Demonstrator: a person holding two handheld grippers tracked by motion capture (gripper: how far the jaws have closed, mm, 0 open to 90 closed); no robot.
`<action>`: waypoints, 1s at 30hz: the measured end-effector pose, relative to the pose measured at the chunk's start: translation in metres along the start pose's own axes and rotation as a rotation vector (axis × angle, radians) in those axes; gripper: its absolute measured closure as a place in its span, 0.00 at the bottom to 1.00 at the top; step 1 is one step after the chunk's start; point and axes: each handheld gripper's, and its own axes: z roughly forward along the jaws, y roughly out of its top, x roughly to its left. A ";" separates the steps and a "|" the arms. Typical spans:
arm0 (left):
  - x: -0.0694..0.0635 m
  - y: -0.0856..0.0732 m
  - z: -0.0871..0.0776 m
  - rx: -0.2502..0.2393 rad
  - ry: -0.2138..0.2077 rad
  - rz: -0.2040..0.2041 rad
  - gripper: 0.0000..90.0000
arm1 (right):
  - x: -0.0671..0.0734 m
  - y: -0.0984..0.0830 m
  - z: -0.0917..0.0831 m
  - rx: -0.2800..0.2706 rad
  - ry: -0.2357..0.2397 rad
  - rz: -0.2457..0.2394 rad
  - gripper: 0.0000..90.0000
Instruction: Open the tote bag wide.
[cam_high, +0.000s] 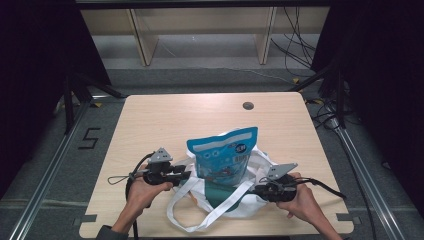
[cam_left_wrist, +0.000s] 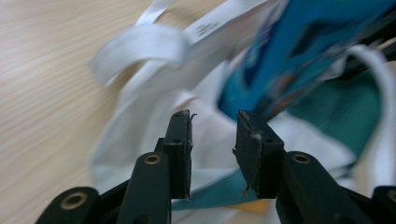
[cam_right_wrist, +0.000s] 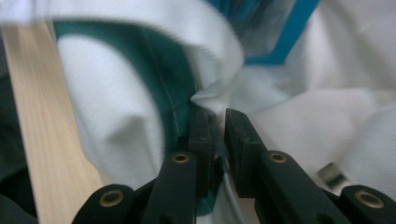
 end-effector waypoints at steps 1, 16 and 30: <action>-0.003 0.000 -0.001 0.005 -0.003 0.015 0.75 | 0.000 0.002 -0.007 -0.038 0.004 0.008 0.91; 0.006 -0.044 0.033 0.170 -0.043 0.031 0.90 | 0.028 -0.011 0.017 0.035 -0.017 -0.036 1.00; -0.002 -0.030 0.008 0.065 0.004 0.030 0.88 | 0.006 -0.005 -0.048 -0.154 -0.084 0.002 0.96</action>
